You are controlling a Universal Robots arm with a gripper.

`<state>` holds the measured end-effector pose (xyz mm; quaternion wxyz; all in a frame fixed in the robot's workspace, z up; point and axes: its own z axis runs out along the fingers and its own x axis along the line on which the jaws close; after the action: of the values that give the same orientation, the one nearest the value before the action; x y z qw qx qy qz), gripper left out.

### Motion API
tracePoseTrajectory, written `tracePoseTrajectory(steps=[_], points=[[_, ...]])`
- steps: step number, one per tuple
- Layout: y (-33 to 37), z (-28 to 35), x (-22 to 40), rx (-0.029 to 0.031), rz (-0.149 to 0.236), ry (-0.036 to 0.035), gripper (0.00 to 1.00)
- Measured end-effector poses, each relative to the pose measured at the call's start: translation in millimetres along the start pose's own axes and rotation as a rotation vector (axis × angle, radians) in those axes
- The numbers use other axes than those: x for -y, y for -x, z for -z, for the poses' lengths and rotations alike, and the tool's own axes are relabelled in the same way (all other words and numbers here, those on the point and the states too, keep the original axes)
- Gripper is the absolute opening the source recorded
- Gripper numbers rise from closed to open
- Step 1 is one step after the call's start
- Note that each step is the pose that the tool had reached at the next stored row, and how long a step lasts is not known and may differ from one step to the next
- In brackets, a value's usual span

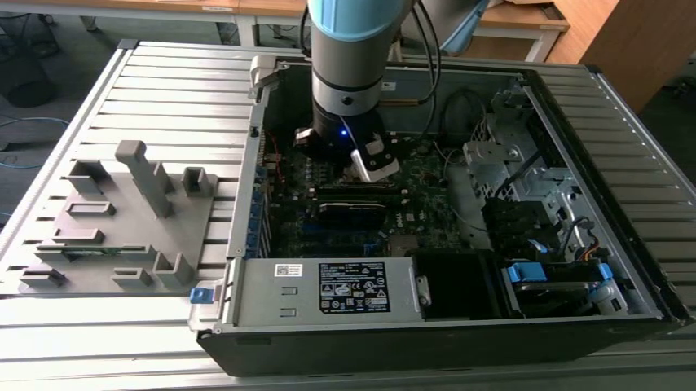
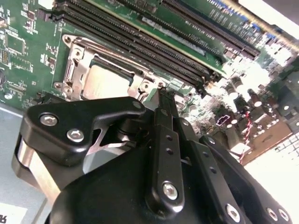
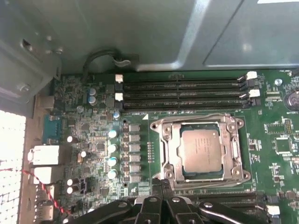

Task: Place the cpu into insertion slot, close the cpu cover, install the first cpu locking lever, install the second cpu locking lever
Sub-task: 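Install the second cpu locking lever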

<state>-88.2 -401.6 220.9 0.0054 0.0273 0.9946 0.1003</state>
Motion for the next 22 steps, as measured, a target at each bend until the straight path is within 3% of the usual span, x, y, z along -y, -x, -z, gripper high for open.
tracePoseTrajectory(steps=[7,10,12,15,22], points=[[16.8,-3.4,-4.3,0.0018,-0.008,-0.0040,0.11],[26.3,-5.3,-7.9,0.0027,-0.010,-0.0105,0.11],[27.6,-6.7,-12.7,0.0031,-0.011,-0.0152,0.11],[28.9,-8.7,-19.5,0.0039,-0.011,-0.0292,0.11],[32.7,-12.2,-30.4,0.0069,-0.012,-0.0733,0.11]])
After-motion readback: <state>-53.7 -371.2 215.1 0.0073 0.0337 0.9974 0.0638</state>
